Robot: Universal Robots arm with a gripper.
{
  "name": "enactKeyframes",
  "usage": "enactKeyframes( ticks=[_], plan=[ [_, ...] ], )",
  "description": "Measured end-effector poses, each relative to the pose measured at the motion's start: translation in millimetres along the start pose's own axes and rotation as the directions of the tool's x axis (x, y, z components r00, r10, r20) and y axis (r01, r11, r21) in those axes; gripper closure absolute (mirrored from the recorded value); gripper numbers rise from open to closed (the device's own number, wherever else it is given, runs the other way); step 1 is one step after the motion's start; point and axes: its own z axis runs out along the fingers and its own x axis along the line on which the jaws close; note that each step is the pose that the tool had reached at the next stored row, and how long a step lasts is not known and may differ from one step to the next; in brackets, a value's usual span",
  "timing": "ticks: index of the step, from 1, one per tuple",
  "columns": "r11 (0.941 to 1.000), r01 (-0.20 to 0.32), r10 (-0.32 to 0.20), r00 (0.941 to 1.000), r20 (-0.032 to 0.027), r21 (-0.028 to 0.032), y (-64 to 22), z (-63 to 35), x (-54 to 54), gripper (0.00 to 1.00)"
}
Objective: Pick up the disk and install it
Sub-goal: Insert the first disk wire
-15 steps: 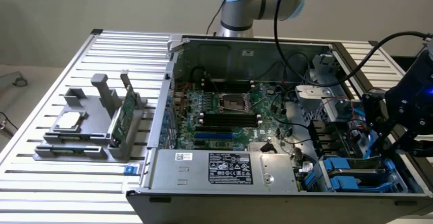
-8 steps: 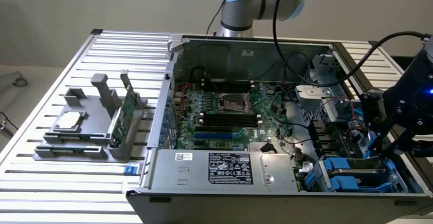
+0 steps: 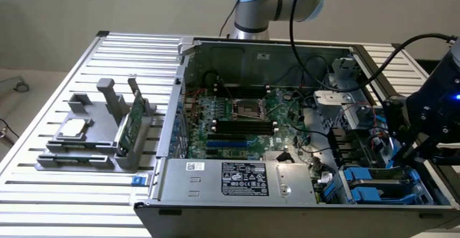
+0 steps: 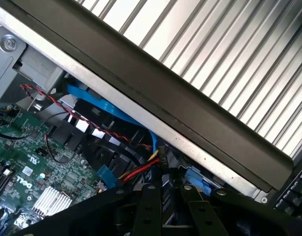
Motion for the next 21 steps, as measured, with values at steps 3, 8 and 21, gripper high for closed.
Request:
enactKeyframes(
  ticks=[3, 8, 21],
  plan=[
    [1.0000, 0.000, 0.000, 1.0000, -0.0020, 0.0031, 0.0, -0.2, 0.0, 0.84],
    [1.0000, 0.000, 0.000, 1.0000, -0.0059, 0.0082, -0.2, -0.2, 0.1, 0.84],
    [0.9998, -0.020, 0.020, 0.9991, -0.0381, -0.0050, -6.3, -16.1, 3.5, 0.84]
  ],
)
